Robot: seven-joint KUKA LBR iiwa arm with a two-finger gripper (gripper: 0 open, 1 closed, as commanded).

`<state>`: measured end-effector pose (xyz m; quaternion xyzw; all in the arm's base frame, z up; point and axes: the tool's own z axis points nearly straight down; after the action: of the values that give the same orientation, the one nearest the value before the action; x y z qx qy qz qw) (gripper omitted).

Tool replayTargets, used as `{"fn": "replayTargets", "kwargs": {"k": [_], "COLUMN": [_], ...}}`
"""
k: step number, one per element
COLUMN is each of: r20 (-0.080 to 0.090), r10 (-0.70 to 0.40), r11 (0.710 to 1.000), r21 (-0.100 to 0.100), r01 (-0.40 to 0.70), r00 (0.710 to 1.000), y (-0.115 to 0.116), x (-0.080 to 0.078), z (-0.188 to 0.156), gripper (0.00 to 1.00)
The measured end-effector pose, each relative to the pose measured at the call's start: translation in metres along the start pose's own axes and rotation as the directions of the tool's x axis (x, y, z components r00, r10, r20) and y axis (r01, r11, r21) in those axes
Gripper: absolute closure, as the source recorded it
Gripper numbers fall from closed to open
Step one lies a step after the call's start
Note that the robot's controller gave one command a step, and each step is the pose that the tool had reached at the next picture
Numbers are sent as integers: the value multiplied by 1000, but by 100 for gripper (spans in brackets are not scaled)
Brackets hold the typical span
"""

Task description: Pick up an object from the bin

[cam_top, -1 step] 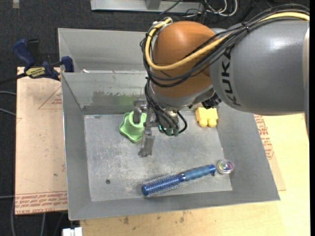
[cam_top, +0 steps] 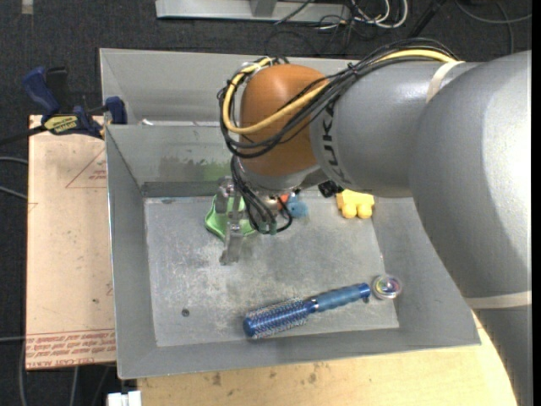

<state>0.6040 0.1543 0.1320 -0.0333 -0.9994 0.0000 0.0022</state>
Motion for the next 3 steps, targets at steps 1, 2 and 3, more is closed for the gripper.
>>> {"fn": "replayTargets", "kwargs": {"k": [1,2,3], "r20": [27,9,8], "r10": [-352,-360,-362], "r11": [936,933,932], "r21": [-5,1,-1], "r01": [352,360,362], "r00": [936,933,932], "y": [-4,-33,-32], "x": [-53,-57,-57], "z": [51,61,61], "gripper": [0,0,100]}}
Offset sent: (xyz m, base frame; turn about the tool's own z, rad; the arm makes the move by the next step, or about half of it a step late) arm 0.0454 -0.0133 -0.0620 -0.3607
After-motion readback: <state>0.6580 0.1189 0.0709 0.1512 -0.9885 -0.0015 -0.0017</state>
